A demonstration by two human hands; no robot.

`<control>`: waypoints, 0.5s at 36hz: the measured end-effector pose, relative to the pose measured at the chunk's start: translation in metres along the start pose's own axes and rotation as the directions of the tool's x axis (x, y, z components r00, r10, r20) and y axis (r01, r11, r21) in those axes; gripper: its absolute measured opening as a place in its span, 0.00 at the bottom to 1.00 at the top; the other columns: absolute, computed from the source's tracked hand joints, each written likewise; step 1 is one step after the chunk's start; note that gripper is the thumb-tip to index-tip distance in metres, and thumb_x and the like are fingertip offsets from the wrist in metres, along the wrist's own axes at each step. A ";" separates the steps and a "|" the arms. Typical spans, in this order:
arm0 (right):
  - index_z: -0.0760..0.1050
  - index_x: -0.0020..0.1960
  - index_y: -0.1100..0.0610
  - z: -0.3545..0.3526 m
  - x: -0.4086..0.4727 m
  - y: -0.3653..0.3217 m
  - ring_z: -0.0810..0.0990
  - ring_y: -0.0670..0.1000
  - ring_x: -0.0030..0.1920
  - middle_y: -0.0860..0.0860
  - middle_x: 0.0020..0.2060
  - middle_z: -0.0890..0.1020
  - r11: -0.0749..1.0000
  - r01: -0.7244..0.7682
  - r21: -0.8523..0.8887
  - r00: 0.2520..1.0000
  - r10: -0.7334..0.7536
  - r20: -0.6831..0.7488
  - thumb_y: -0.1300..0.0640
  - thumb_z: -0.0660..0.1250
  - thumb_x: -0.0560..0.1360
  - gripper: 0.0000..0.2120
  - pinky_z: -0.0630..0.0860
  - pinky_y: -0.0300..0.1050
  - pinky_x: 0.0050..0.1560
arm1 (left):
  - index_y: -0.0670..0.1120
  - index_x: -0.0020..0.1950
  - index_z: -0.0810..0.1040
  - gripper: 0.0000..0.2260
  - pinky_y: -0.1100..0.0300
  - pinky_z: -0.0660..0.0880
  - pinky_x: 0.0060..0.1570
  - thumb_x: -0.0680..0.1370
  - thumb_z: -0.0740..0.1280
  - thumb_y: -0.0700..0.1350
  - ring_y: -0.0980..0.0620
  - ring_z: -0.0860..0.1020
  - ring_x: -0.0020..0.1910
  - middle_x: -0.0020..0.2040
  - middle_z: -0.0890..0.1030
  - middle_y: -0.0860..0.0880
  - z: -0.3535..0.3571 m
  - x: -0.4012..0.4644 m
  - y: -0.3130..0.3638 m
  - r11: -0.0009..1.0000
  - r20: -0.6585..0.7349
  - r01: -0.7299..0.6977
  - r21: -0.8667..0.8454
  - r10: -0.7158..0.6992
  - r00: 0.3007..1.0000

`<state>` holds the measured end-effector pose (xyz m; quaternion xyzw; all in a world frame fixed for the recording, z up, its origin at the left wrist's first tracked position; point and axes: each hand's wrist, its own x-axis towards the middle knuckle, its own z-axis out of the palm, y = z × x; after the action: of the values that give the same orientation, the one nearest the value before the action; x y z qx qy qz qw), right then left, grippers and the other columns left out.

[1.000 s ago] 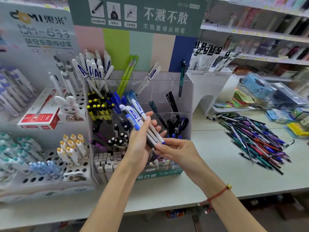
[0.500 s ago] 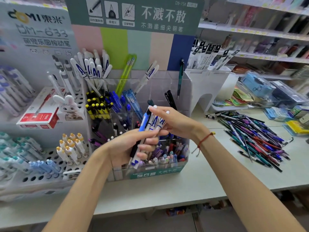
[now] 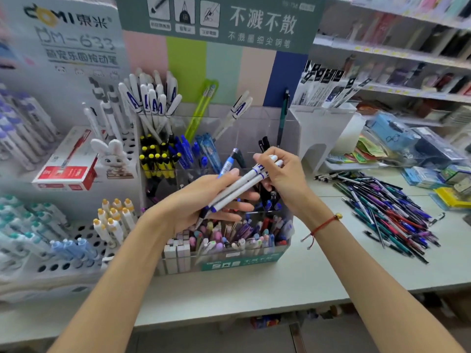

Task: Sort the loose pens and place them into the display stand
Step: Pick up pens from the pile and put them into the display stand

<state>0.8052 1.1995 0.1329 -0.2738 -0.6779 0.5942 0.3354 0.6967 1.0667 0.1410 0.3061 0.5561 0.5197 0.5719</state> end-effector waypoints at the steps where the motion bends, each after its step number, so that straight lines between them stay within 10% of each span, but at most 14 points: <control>1: 0.69 0.32 0.58 -0.003 0.002 -0.003 0.67 0.45 0.19 0.51 0.23 0.71 1.000 0.003 0.015 0.998 -0.002 -0.062 0.64 0.66 0.77 0.15 0.65 0.36 0.20 | 0.48 0.57 0.79 0.15 0.60 0.81 0.38 0.82 0.56 0.53 0.55 0.84 0.44 0.50 0.85 0.50 -0.003 0.001 0.002 0.999 -0.050 -0.014 -0.034 0.012 0.999; 7: 0.70 0.36 0.56 -0.015 0.037 -0.041 0.69 0.41 0.20 0.48 0.27 0.73 0.989 0.130 0.074 0.899 -0.086 -0.429 0.63 0.65 0.77 0.12 0.67 0.35 0.21 | 0.49 0.47 0.77 0.12 0.67 0.74 0.27 0.83 0.57 0.50 0.61 0.74 0.27 0.37 0.77 0.54 -0.026 0.008 -0.001 0.973 -0.593 -0.227 -0.031 0.165 0.788; 13: 0.68 0.33 0.53 0.005 0.091 -0.069 0.75 0.46 0.27 0.49 0.29 0.76 0.912 0.318 -0.258 0.803 -0.404 -0.438 0.61 0.68 0.75 0.14 0.76 0.44 0.27 | 0.47 0.43 0.69 0.17 0.67 0.56 0.20 0.81 0.55 0.60 0.58 0.59 0.23 0.29 0.64 0.53 -0.030 0.005 -0.002 0.852 -0.399 -0.318 -0.416 0.143 0.906; 18: 0.67 0.35 0.58 0.029 0.118 -0.064 0.72 0.51 0.32 0.52 0.30 0.75 0.656 0.298 -0.693 0.846 -0.518 -0.126 0.57 0.67 0.72 0.12 0.59 0.43 0.29 | 0.46 0.44 0.68 0.12 0.65 0.60 0.23 0.83 0.50 0.47 0.56 0.61 0.25 0.31 0.66 0.52 -0.032 0.003 -0.007 0.792 -0.350 -0.339 -0.508 0.170 0.921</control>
<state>0.7108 1.2627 0.2096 -0.3015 -0.8226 0.1777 0.4481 0.6673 1.0606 0.1269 0.1195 0.4093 0.7708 0.4733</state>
